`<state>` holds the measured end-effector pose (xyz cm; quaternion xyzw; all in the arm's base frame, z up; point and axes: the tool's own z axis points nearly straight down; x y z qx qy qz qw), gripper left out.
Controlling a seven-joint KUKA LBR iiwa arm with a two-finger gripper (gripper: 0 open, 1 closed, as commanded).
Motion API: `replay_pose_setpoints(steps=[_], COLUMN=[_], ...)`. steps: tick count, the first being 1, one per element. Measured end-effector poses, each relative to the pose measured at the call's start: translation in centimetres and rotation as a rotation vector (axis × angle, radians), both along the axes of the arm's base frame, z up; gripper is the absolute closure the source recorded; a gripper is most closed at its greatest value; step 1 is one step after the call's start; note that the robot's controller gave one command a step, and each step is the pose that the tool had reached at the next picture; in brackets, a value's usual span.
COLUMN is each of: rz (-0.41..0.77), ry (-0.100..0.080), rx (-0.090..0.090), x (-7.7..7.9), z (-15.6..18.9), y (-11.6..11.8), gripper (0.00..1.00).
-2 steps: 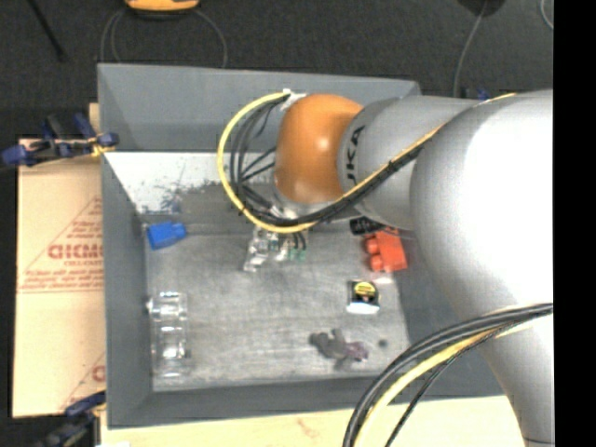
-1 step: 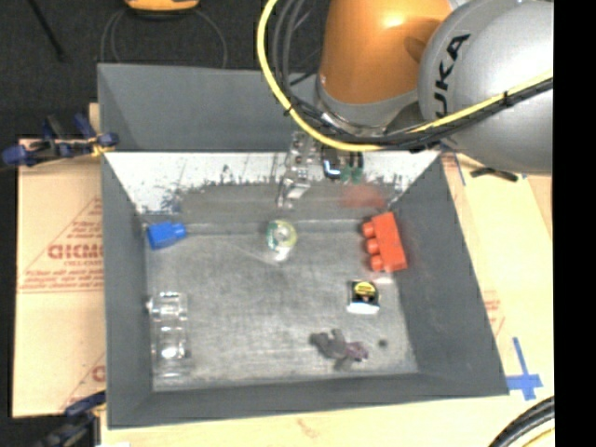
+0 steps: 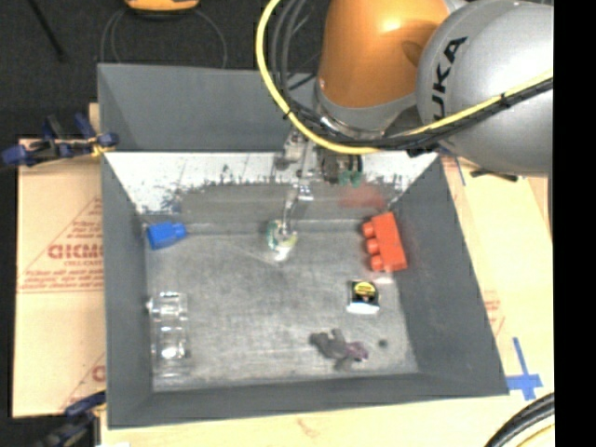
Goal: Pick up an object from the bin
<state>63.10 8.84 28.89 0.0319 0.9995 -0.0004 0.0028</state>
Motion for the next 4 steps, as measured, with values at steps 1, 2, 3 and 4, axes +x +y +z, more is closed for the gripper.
replay_pose_setpoints(steps=[1, 2, 3, 4], rz=[0.187, 0.636, 0.771, 0.769], ry=[0.012, 0.012, -0.001, -0.008], rx=[-0.001, -0.001, -0.001, -0.005], x=[-10.0, -14.8, -12.3, -12.0], z=[-9.1, -17.5, -21.5, -21.3], y=[-3.0, -8.9, -13.8, -13.8], gripper=[0.00, 0.00, 0.00, 1.00])
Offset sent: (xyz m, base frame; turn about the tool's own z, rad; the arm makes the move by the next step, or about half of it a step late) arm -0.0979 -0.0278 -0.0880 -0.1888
